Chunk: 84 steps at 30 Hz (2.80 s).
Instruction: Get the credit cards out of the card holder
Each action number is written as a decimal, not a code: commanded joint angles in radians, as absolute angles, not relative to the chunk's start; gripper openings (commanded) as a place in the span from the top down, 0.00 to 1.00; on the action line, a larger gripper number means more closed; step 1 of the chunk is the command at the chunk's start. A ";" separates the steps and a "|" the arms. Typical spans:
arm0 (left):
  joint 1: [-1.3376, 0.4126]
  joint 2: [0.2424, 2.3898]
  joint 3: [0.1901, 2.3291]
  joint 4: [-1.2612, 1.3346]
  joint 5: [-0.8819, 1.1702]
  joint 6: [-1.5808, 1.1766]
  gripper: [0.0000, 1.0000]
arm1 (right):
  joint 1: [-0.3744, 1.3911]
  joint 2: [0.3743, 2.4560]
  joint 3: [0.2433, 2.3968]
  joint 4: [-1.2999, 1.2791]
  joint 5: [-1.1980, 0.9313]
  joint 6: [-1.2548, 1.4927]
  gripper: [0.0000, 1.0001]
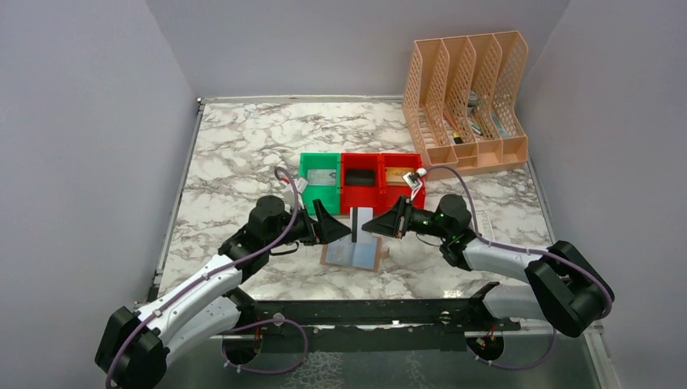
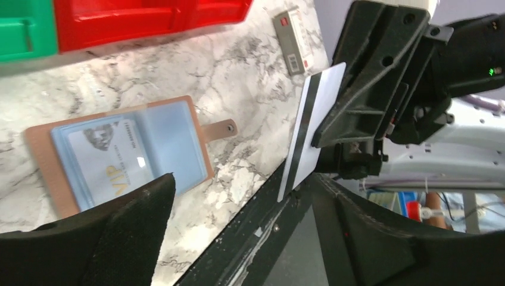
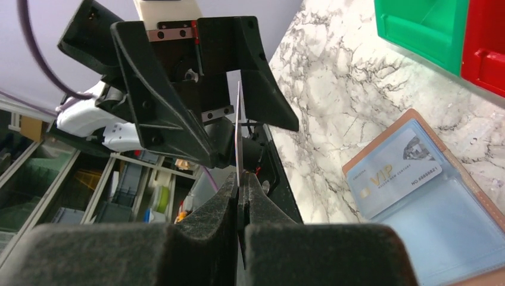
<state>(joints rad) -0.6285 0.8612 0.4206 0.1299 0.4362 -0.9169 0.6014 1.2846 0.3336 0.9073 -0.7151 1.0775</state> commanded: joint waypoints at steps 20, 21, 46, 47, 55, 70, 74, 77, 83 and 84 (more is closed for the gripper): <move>-0.625 0.882 0.892 -0.666 -0.387 -0.543 0.01 | 0.601 1.160 0.526 0.358 -0.575 0.684 0.99; -0.624 0.893 0.906 -0.688 -0.431 -0.533 0.01 | 0.602 1.168 0.544 0.331 -0.570 0.660 0.99; -0.276 0.822 0.824 -0.643 -0.561 -0.479 0.01 | 0.849 1.657 1.258 -0.157 0.007 0.031 0.99; -0.276 0.814 0.824 -0.643 -0.565 -0.481 0.01 | 0.856 1.683 1.286 -0.161 0.011 0.012 0.99; -0.273 0.762 0.819 -0.644 -0.596 -0.494 0.01 | 0.901 1.898 1.540 -0.272 0.113 -0.146 0.99; -0.272 0.729 0.815 -0.644 -0.603 -0.497 0.01 | 0.913 2.116 1.708 -0.321 0.211 -0.511 0.99; -0.272 0.727 0.814 -0.643 -0.601 -0.497 0.01 | 0.914 2.131 1.685 -0.270 0.214 -0.615 0.99; -0.272 0.725 0.814 -0.643 -0.600 -0.495 0.01 | 0.914 2.148 1.682 -0.256 0.213 -0.674 0.99; -0.271 0.714 0.813 -0.643 -0.602 -0.495 0.01 | 0.916 2.216 1.719 -0.245 0.252 -0.761 0.99; -0.271 0.711 0.813 -0.644 -0.603 -0.495 0.01 | 0.916 2.229 1.729 -0.244 0.260 -0.771 0.99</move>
